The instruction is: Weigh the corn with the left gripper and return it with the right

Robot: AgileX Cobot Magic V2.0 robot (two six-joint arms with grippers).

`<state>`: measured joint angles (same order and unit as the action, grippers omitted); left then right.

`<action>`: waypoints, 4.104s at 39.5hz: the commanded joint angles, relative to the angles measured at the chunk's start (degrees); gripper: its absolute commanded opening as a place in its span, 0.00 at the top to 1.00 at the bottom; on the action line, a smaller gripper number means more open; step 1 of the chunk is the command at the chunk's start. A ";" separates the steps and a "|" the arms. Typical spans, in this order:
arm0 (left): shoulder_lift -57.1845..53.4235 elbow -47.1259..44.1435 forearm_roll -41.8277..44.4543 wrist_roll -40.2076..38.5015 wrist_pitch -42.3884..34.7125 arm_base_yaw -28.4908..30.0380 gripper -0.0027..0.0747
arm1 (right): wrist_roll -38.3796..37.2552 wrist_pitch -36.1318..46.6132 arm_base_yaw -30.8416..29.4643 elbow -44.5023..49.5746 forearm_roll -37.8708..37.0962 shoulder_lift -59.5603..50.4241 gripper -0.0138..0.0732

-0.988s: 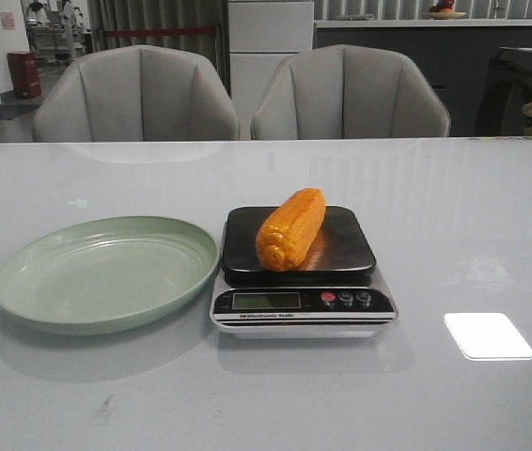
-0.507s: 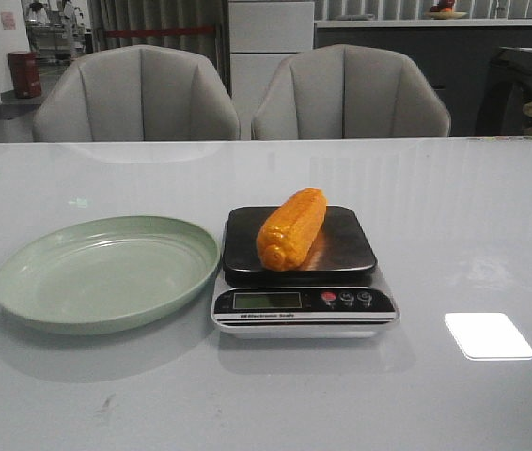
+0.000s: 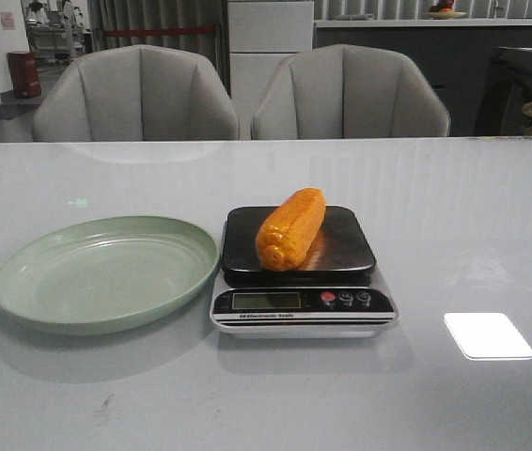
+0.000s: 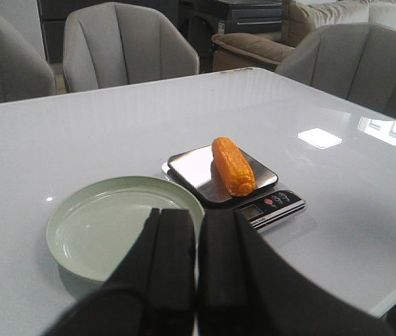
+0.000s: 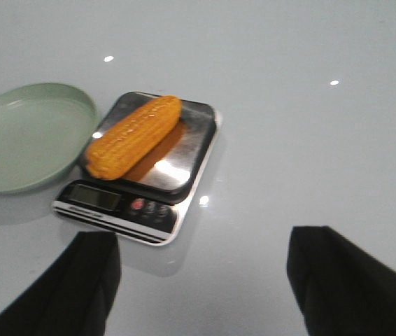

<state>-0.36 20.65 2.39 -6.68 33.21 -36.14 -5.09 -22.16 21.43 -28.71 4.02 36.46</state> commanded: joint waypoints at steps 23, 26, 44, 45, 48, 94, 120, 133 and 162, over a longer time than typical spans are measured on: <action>0.12 1.23 0.02 -0.02 -4.71 0.09 0.80 | -16.44 -21.20 8.09 -44.97 0.64 49.32 0.15; 0.12 1.23 0.02 -0.02 -4.71 0.09 0.80 | -21.94 -23.42 8.90 -49.57 -2.76 53.59 0.15; 0.12 1.23 0.02 -0.02 -4.71 0.09 0.80 | -34.45 -34.49 12.06 -66.37 -4.98 73.00 0.15; 0.12 1.23 0.02 -0.02 -4.71 0.09 0.80 | -34.82 -34.77 12.12 -66.74 -4.97 73.46 0.15; 0.12 1.23 0.02 -0.02 -4.71 0.09 0.80 | -36.51 -35.21 12.22 -67.02 -4.97 75.01 0.15; 0.12 1.23 0.02 -0.02 -4.71 0.09 0.80 | -33.46 -20.18 26.48 -79.42 0.27 87.81 0.46; 0.12 1.23 0.02 -0.02 -4.71 0.09 0.80 | -21.12 -40.33 16.29 -83.62 -0.07 76.78 0.18; 0.12 1.23 0.02 -0.02 -4.71 0.09 0.80 | -5.67 -48.80 5.87 -78.08 -0.07 67.21 0.19; 0.12 1.23 0.02 -0.02 -4.71 0.09 0.80 | 1.36 -23.92 0.29 -25.82 -0.62 14.93 0.19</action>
<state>-0.36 20.65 2.39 -6.68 33.21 -36.14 -4.42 -51.88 21.93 -57.76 3.91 58.02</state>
